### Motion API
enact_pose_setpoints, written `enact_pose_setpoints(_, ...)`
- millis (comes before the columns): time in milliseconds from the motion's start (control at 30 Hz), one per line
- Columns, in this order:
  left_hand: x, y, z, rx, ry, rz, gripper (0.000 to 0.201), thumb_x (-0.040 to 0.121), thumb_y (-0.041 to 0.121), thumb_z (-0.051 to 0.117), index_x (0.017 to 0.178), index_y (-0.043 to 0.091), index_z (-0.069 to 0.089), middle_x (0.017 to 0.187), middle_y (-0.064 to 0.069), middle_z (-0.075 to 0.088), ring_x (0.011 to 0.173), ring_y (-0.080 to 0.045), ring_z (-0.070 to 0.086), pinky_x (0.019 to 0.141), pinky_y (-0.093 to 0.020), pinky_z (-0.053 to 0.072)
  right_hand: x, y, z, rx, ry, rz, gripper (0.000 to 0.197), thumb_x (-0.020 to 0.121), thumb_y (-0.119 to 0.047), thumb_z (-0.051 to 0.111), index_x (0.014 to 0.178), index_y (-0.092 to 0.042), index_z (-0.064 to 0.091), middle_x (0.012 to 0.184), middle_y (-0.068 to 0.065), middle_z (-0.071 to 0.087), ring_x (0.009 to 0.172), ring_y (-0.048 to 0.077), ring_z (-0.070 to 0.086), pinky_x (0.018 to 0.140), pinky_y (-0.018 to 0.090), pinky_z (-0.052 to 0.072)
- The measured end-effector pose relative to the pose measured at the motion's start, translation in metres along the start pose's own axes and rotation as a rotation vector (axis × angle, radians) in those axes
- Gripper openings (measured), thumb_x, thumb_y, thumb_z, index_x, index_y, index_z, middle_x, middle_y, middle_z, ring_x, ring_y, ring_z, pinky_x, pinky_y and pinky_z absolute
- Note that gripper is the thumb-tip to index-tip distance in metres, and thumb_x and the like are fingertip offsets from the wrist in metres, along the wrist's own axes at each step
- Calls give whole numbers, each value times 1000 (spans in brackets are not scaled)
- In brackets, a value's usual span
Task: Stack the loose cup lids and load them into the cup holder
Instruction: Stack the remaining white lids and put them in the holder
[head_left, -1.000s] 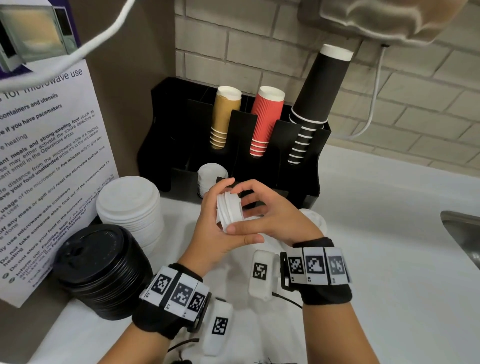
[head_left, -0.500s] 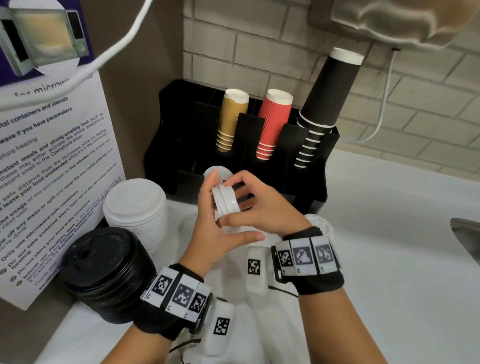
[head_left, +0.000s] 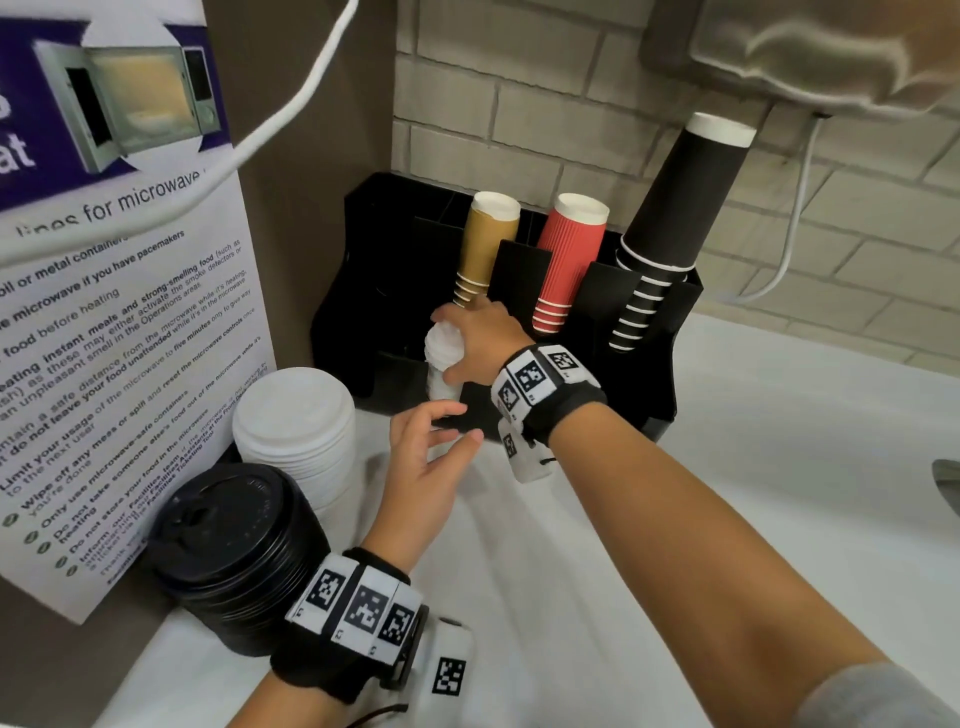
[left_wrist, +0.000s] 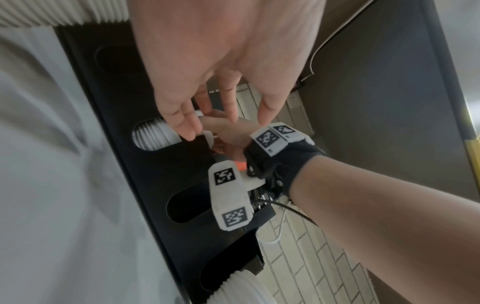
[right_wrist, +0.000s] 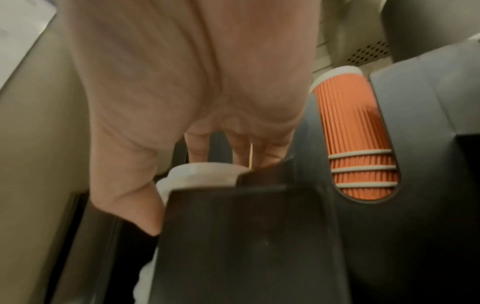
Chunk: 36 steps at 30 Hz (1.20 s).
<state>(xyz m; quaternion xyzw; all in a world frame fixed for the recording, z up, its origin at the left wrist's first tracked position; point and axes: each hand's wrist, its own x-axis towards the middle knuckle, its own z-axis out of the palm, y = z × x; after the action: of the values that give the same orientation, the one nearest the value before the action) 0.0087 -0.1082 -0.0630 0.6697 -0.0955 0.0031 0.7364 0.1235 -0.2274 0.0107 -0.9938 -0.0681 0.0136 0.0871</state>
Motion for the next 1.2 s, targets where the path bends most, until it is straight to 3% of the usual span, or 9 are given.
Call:
enact_pose_setpoints(133, 1, 0, -1, -5, -1, -25, 22, 91, 16, 63, 103, 33, 60, 122, 5, 43, 105, -8, 57, 75, -9, 44, 4, 1, 12, -104, -14, -16, 80, 70, -31, 77, 140, -25, 38, 130, 13, 41, 116, 32, 44, 93, 40, 39)
enact_pose_setpoints(267, 2, -2, -4, -3, 9, -46, 20, 91, 17, 63, 107, 29, 61, 122, 4, 44, 101, -8, 58, 76, -14, 44, 4, 3, 20, -189, -29, -28, 85, 70, -34, 76, 143, -27, 34, 130, 11, 43, 117, 30, 46, 100, 39, 32)
enact_pose_setpoints(400, 3, -2, -4, -1, 12, -61, 19, 91, 18, 63, 104, 32, 62, 120, 5, 44, 99, -11, 59, 78, -15, 44, 2, -1, 25, -257, -14, -49, 92, 67, -38, 79, 144, -25, 30, 135, 12, 37, 124, 31, 38, 102, 42, 33)
enact_pose_setpoints(667, 4, 1, -1, -9, 9, -49, 18, 91, 17, 63, 103, 31, 62, 122, 3, 45, 103, -17, 61, 93, -27, 47, -5, -10, 33, -293, 58, -86, 72, 81, -23, 69, 144, -16, 34, 134, 9, 40, 124, 28, 39, 97, 40, 37)
enact_pose_setpoints(833, 2, 1, -2, -3, 5, -58, 18, 92, 18, 62, 105, 30, 62, 122, 4, 44, 105, -16, 59, 90, -27, 46, -29, -3, 7, 196, 238, -32, 69, 78, -22, 72, 139, -11, 43, 131, 12, 42, 121, 28, 41, 100, 35, 39)
enact_pose_setpoints(933, 1, 1, -3, -3, 12, -81, 16, 92, 20, 62, 105, 30, 62, 122, 6, 44, 106, -12, 59, 88, -24, 43, -69, 26, -11, 471, 525, 48, 39, 77, -18, 73, 112, -10, 57, 107, 7, 53, 99, 18, 53, 81, 21, 39)
enact_pose_setpoints(1000, 0, 2, -2, -1, 10, -91, 16, 92, 22, 62, 104, 32, 62, 121, 10, 44, 107, -11, 58, 87, -24, 42, -104, 55, -16, 499, 599, 216, 24, 77, -20, 72, 92, -15, 55, 96, 5, 58, 88, 19, 54, 71, 21, 36)
enact_pose_setpoints(1067, -1, 4, -1, -1, 10, -86, 16, 92, 21, 62, 104, 31, 62, 121, 10, 44, 107, -9, 58, 92, -27, 44, -138, 85, -12, 489, 507, 416, 23, 77, -24, 73, 86, -17, 52, 93, 5, 58, 89, 22, 55, 70, 24, 34)
enact_pose_setpoints(1200, -1, 9, 7, -1, -13, -65, 17, 92, 18, 60, 104, 30, 62, 122, 4, 44, 102, -2, 58, 104, -36, 45, -179, 113, 9, 447, 128, 641, 48, 67, -37, 82, 100, -23, 51, 106, 2, 45, 94, 21, 52, 72, 27, 38)
